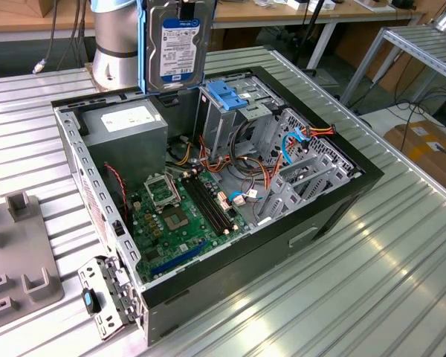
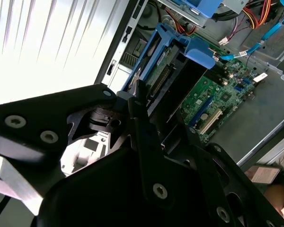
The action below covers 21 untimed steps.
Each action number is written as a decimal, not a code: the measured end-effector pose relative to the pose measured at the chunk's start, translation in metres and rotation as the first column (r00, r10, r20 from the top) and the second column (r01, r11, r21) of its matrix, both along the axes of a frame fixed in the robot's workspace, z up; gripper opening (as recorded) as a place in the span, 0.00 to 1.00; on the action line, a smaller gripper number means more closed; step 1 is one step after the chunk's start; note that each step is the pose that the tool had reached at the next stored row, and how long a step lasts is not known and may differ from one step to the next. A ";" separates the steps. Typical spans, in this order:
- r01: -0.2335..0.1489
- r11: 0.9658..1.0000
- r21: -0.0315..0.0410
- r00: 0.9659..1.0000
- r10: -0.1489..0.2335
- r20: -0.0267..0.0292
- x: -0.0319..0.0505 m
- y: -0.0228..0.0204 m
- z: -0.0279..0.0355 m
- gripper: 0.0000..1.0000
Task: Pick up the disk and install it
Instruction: 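Pick up the disk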
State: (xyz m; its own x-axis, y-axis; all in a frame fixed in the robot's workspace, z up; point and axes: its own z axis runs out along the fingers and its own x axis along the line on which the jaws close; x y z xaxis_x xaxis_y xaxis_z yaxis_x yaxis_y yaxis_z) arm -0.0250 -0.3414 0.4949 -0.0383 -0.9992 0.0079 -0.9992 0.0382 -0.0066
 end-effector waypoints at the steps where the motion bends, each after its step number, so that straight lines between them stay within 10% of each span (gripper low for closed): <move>1: 0.000 1.000 0.000 1.000 0.000 0.000 0.0026 0.0000 0.0000 0.35; 21: 0.000 1.000 0.000 1.000 0.000 0.000 0.0232 0.0000 0.0000 0.35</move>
